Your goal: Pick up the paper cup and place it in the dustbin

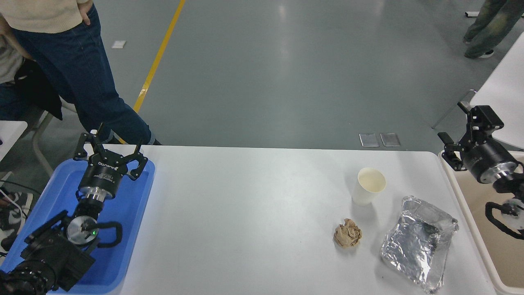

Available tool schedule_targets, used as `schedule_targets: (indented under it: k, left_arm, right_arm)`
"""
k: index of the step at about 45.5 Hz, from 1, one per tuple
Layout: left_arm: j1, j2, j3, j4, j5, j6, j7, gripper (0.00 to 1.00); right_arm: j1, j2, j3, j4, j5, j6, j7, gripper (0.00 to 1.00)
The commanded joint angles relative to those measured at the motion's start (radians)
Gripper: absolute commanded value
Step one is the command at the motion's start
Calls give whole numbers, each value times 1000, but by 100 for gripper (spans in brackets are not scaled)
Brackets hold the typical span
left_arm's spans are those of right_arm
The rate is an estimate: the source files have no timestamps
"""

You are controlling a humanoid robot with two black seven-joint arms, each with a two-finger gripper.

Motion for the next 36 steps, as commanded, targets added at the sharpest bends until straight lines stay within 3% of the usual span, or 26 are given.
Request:
schedule_targets:
  k: [1, 12, 17, 24, 36]
  left_arm:
    - [-1, 0, 1, 0, 1, 0, 1, 100]
    - [-1, -2, 1, 0, 1, -1, 1, 100]
    - [-1, -2, 3, 0, 1, -1, 1, 100]
    - [-1, -2, 1, 0, 1, -1, 1, 100]
    - [-1, -2, 1, 0, 1, 0, 1, 100]
  right_arm:
    - [340, -75, -587, 6, 46, 8, 1, 100]
    - [673, -27, -1069, 39, 46, 49, 1, 100]
    - [860, 30, -1306, 102, 33, 138, 2, 100]
    - [1107, 200, -1606, 156, 33, 252, 1, 100]
    - [1331, 455, -1732, 294, 24, 460, -8, 100]
